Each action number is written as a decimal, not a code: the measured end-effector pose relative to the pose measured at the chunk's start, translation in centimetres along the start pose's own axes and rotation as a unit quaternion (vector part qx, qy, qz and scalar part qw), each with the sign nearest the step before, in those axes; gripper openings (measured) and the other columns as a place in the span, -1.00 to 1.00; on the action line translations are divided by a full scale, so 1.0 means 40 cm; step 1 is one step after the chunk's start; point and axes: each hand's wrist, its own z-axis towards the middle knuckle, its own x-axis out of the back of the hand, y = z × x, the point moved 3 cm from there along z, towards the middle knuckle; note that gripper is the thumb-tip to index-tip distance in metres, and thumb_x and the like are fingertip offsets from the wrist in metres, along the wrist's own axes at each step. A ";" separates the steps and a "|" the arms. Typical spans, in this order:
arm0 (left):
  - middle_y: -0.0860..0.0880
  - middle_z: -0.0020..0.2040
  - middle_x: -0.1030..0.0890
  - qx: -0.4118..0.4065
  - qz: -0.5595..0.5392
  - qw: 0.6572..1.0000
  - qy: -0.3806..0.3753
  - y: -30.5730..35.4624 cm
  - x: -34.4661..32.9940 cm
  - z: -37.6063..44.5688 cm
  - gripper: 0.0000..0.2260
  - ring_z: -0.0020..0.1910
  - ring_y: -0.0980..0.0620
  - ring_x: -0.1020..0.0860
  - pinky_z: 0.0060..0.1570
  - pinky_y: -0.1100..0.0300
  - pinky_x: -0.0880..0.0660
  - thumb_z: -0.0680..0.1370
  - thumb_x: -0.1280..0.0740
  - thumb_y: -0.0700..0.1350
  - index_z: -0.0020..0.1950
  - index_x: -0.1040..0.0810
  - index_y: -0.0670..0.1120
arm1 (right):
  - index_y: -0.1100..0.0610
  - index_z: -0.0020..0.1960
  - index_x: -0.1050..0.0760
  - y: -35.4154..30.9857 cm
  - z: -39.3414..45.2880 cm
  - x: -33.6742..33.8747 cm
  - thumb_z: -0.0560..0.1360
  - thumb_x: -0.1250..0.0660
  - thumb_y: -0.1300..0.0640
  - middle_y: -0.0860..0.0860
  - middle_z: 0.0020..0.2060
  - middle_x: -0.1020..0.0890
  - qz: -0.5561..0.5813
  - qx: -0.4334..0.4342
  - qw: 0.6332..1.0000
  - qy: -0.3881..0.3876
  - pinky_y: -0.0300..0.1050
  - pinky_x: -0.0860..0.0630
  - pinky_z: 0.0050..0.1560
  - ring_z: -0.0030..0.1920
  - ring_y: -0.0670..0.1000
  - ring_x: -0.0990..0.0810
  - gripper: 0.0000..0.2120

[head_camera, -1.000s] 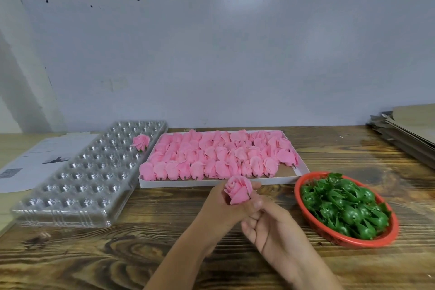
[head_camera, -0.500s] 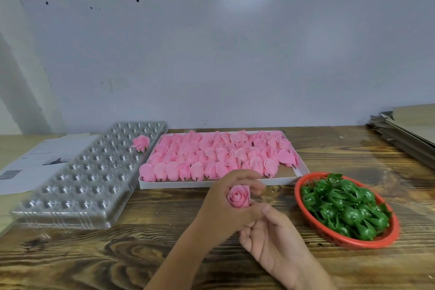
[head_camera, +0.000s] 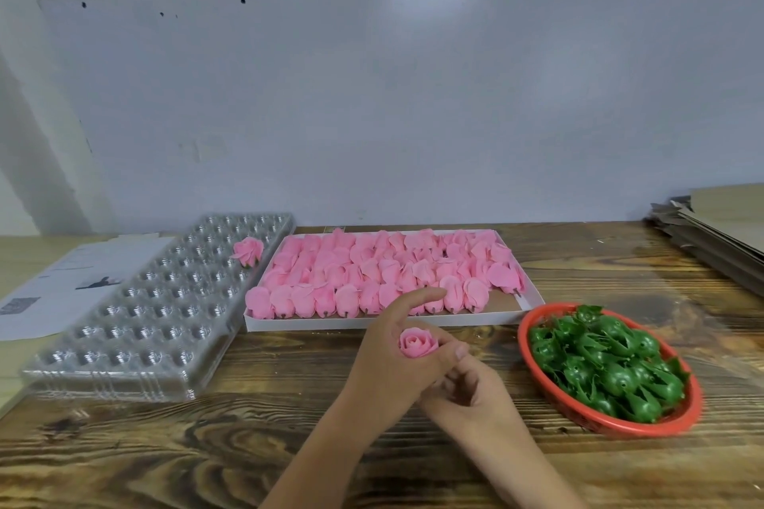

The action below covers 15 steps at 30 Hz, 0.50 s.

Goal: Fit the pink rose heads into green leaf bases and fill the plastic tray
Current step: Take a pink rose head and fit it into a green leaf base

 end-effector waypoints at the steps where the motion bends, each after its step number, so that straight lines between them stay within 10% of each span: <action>1: 0.12 -0.03 -0.73 -0.004 -0.001 1.000 0.000 0.003 -0.003 -0.001 -0.50 0.08 0.14 -0.67 0.23 0.14 -0.54 0.35 -0.51 0.17 0.25 -0.48 0.40 | -0.27 0.22 -0.56 -0.006 0.000 -0.007 0.39 -0.40 0.30 0.04 0.06 -0.71 -0.036 0.031 0.999 0.008 -0.28 -0.57 0.04 0.06 0.01 -0.68 -0.43; 8: 0.11 -0.05 -0.75 -0.005 -0.028 1.000 -0.005 0.020 -0.005 -0.004 -0.57 0.01 0.16 -0.69 0.06 0.37 -0.56 0.43 -0.56 -0.01 0.22 -0.54 0.30 | -0.19 0.22 -0.56 -0.009 -0.010 -0.009 0.48 -0.37 0.36 -0.08 0.03 -0.71 -0.140 0.096 0.983 0.067 -0.19 -0.60 0.05 0.03 -0.04 -0.68 -0.49; 15: 0.12 0.11 -0.71 -0.037 -0.051 0.998 0.007 0.052 0.023 0.005 -0.69 0.05 0.18 -0.67 0.05 0.33 -0.57 0.38 -0.52 0.10 0.11 -0.65 0.19 | -0.31 0.18 -0.57 0.016 -0.004 0.001 0.42 -0.38 -0.12 0.15 -0.17 -0.66 -0.172 0.080 0.979 0.077 0.10 -0.56 -0.10 -0.25 0.05 -0.57 -0.67</action>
